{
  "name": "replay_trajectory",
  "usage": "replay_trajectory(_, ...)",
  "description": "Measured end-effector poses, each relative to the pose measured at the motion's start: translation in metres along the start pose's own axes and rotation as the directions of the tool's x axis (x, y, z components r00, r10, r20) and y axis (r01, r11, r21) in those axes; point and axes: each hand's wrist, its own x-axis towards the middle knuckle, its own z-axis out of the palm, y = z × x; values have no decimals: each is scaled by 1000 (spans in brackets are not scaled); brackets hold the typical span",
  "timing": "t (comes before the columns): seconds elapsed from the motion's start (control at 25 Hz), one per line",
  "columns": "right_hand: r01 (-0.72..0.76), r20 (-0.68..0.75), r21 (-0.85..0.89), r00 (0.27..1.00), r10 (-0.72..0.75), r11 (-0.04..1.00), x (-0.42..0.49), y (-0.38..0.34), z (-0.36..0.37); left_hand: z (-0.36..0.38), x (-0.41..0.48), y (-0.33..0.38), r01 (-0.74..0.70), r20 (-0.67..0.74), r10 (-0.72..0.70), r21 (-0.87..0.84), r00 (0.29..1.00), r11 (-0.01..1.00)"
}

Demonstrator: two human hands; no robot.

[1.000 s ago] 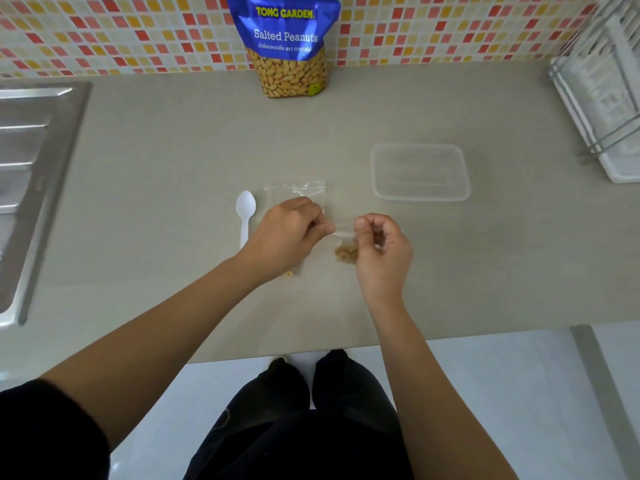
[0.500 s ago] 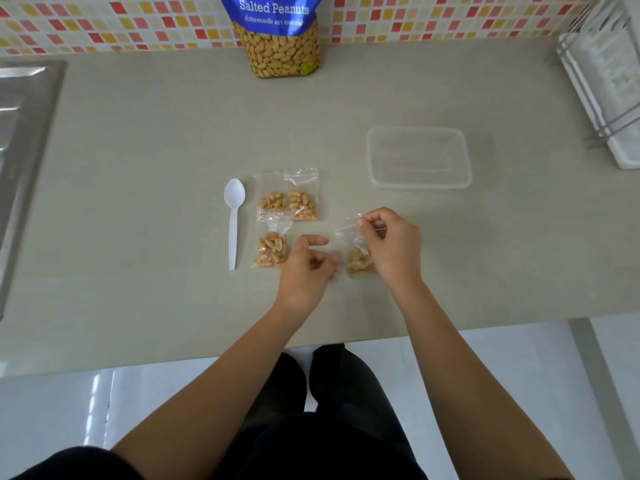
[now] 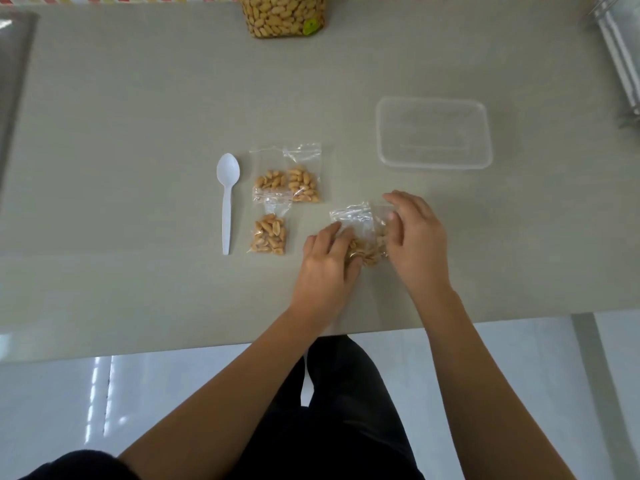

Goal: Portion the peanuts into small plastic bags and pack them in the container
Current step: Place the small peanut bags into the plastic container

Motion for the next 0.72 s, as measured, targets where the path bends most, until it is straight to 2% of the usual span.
replay_trajectory(0.08, 4, 93, -60, 996, 1, 998, -13, 11, -4, 2, 0, 0, -115, 47, 112, 51, 993, 992)
replay_trajectory(0.16, 52, 251, -144, 968, -14, 988, -29, 21, 1, 8, 1, -3, -227, 150, 201, 183, 968, 957)
replay_trajectory(0.24, 92, 335, -184, 942, -26, 978, -33, 32, 1, 12, 5, -3, -241, 233, 184, 242, 955, 940)
replay_trajectory(0.4, 138, 388, -150, 919, -70, 979, -18, 42, -10, 16, 9, 1, -234, 307, 164, 208, 938, 950)
replay_trajectory(0.52, 141, 303, -163, 949, -87, 976, -20, 34, -11, 1, 6, 5, -159, 242, 124, 133, 962, 978)
replay_trajectory(0.6, 182, 158, -94, 973, -166, 979, -21, 20, -8, -22, 2, -2, -74, 159, 55, 117, 986, 990)
replay_trajectory(0.72, 266, -25, 1, 964, -266, 964, -16, -11, 12, -47, -11, -36, 61, -5, -61, 185, 998, 981)
